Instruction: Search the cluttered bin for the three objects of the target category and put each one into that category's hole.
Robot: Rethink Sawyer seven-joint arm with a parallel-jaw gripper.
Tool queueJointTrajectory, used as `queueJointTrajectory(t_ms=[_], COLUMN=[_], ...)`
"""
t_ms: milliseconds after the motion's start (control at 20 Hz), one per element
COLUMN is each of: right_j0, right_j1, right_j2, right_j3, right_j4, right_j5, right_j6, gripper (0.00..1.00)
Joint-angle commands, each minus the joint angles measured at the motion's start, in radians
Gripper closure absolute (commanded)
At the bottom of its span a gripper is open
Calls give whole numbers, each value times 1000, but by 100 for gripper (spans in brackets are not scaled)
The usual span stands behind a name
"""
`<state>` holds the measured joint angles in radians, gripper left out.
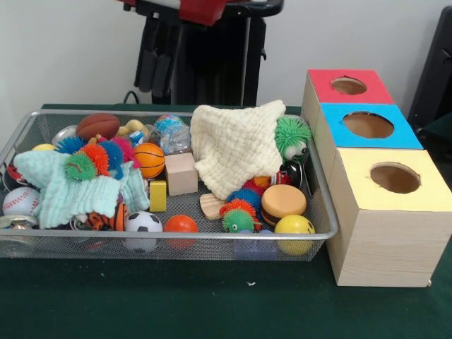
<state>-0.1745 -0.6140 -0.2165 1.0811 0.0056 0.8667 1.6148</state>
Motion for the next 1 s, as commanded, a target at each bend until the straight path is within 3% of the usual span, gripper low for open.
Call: queueJointTrajectory(t_ms=[50,800,1000], right_j0=[-70,-201,-238], right_j1=[-10,-7,-2], right_j2=[190,324,372], right_j3=[163,166,194], right_j4=[-102,-244,-241], right_j5=[-46,-105,-133], right_j6=[-289,-311,-265], gripper=[100,100,100])
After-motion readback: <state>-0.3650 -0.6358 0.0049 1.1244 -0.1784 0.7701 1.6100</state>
